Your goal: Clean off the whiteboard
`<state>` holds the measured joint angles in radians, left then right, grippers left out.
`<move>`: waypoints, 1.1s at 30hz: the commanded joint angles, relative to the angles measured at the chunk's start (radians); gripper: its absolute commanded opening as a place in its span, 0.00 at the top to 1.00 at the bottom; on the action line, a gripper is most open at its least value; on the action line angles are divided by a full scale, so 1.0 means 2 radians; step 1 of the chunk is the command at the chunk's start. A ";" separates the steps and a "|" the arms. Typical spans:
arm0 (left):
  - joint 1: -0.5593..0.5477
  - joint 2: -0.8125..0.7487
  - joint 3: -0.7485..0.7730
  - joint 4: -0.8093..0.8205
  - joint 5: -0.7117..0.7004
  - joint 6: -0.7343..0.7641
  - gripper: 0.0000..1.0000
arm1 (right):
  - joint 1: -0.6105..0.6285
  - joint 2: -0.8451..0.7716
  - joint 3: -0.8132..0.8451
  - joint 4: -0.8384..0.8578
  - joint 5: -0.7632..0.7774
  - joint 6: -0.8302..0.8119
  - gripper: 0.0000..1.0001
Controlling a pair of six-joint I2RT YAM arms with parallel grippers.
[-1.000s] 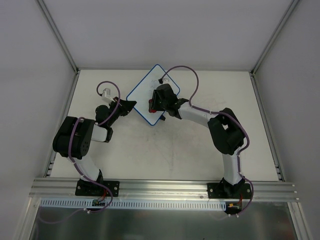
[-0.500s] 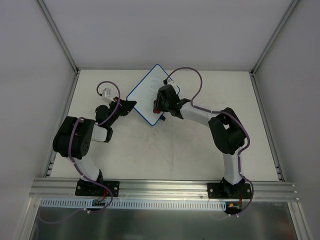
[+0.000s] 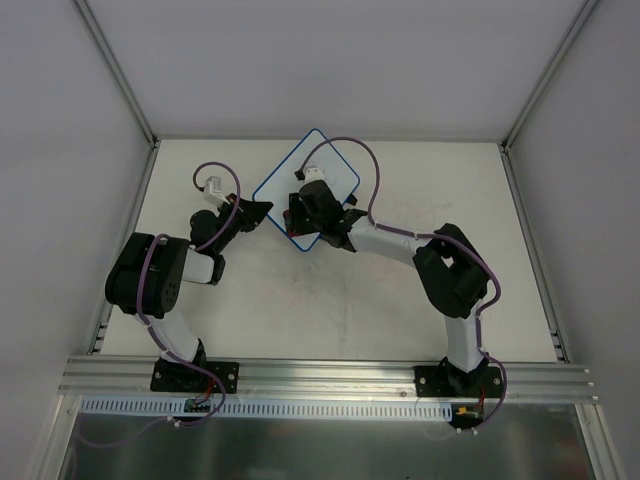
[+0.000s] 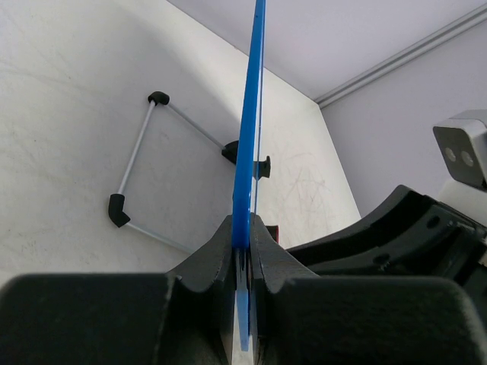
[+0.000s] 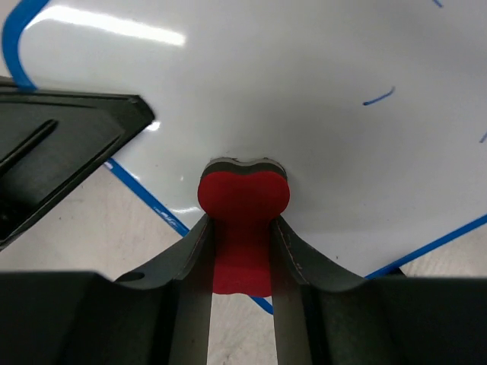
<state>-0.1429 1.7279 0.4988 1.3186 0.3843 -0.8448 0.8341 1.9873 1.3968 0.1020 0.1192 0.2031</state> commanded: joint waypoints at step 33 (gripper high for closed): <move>-0.004 0.007 0.010 0.181 0.035 0.023 1.00 | -0.070 0.000 -0.084 0.039 -0.092 0.106 1.00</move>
<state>-0.1425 1.7283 0.5007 1.3186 0.3923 -0.8406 0.7120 1.9697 1.2648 0.2329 -0.0742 0.3710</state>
